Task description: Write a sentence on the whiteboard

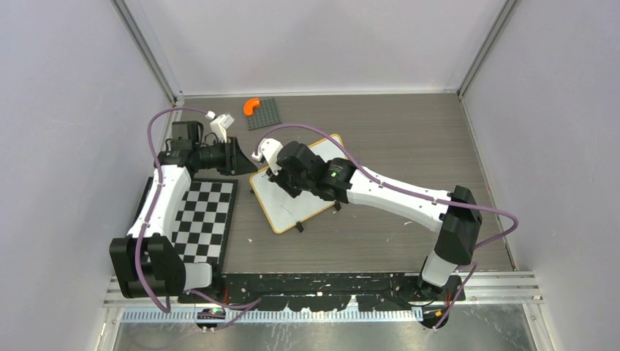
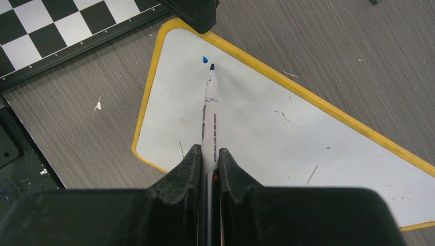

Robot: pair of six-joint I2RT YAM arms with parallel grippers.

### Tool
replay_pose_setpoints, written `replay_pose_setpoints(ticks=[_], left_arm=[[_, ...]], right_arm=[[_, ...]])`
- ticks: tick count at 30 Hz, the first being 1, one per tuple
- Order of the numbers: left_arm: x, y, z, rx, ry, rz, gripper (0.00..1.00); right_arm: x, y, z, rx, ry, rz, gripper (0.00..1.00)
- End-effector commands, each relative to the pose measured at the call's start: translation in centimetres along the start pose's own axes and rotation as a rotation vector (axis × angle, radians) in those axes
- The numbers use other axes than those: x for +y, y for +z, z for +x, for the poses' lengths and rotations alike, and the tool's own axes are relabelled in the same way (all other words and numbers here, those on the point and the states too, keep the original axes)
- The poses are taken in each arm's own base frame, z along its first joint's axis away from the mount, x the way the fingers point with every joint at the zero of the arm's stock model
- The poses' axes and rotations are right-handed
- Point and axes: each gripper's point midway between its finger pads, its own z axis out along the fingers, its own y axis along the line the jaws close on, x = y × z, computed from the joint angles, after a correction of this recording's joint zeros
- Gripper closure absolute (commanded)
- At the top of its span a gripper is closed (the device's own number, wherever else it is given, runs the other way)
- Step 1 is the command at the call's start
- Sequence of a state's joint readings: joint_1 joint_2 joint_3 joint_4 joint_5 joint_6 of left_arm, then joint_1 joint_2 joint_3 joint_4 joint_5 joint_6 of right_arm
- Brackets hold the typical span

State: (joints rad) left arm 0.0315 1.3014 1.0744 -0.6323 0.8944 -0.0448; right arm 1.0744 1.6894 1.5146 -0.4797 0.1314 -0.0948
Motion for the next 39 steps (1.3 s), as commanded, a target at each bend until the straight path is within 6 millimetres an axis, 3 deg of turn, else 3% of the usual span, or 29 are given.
replay_pose_setpoints(ticks=[1,11,26,39], left_arm=[[-0.7,-0.7,-1.1,-0.047,0.032,0.015,0.71],[0.1,-0.3,-0.6,-0.027,0.014,0.001,0.73],[0.3,-0.1,0.0,-0.016,0.023,0.01,0.96],[0.0,-0.2,0.0,-0.016,0.039,0.026,1.0]], right_arm=[[-0.2,-0.1,-1.1,-0.035,0.016,0.023,1.0],[0.6,0.1,-1.0,-0.025,0.02,-0.017,1.0],[0.1,0.7,-1.6,-0.025,0.026,0.017,1.0],[0.2,1.0,-1.8,-0.021,0.015,0.016,1.0]])
